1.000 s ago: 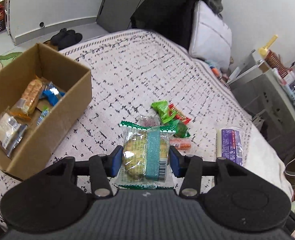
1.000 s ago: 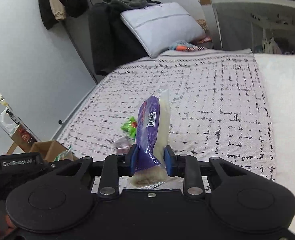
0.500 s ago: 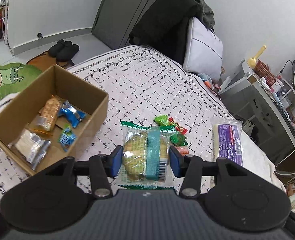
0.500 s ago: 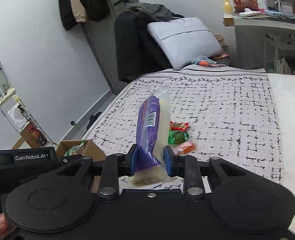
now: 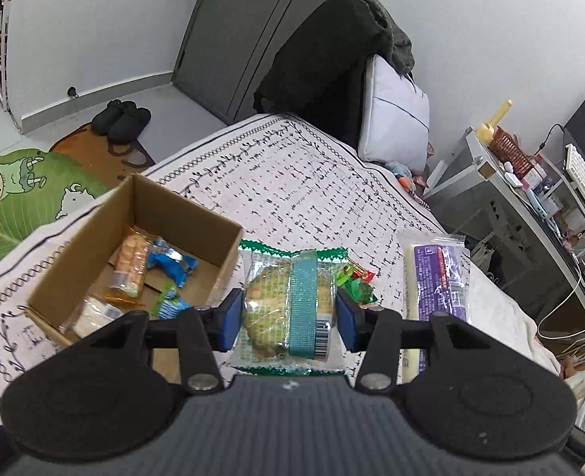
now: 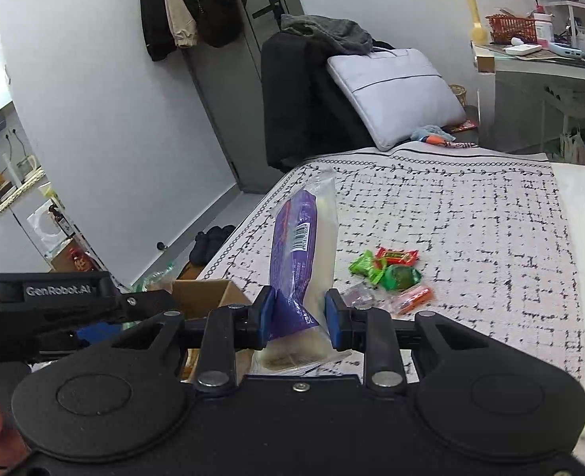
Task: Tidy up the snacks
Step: 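Carry both snacks over the cardboard box and open both tools to drop them, then move both tools back over the remaining candies on the bed, then grasp the orange candy stick with the right tool while the left tool grasps the yellow peanut candy, then lift both held candies off the bed, then carry both candies over the cardboard box and open both tools to drop them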
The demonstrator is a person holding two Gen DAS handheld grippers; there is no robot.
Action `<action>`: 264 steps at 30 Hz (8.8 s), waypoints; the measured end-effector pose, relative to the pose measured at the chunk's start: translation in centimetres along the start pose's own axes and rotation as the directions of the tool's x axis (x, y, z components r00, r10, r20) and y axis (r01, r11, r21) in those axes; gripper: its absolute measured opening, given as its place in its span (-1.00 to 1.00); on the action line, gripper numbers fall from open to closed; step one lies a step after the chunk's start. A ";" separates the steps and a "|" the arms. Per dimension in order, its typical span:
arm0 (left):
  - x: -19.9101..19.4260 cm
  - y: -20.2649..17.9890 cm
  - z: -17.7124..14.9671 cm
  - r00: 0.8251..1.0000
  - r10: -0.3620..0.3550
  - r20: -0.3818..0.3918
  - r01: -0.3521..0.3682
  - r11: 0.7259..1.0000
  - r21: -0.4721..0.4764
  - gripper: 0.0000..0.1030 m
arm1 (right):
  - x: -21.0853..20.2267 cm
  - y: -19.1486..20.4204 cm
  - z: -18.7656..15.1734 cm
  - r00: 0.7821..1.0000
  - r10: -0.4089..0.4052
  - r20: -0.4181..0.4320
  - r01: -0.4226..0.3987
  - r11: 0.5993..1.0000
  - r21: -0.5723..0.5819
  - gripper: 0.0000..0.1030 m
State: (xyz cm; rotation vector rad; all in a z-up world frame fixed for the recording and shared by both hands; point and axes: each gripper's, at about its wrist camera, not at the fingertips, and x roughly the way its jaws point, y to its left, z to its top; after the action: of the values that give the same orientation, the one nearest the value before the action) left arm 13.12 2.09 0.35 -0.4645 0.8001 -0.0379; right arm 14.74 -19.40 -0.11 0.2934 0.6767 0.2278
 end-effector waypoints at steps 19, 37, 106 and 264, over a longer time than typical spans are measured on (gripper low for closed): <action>-0.1 10.4 2.2 0.997 0.062 -0.038 -0.065 0.994 -0.093 -0.07 | 4.5 7.3 -2.3 0.992 0.080 -0.093 -0.084 0.996 -0.040 -0.47; 2.0 12.3 3.0 0.990 0.102 -0.099 -0.113 0.987 -0.113 0.32 | 8.3 10.9 -3.5 0.972 0.167 -0.163 -0.175 0.984 -0.034 -0.46; 10.1 -4.2 -1.0 0.983 0.098 -0.154 -0.076 0.986 0.146 0.96 | 8.9 -11.8 -1.4 0.990 -0.021 -0.137 0.030 0.998 0.064 0.63; 3.3 12.0 3.5 0.998 0.042 -0.040 -0.047 0.991 -0.128 0.01 | 9.4 8.3 -1.0 0.975 0.188 -0.121 -0.194 0.980 -0.044 -0.64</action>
State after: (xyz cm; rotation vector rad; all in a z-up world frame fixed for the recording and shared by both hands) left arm 16.18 13.53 -4.77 -0.5690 0.8521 0.0473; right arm 20.34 -8.66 -3.49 0.2941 0.7570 0.4500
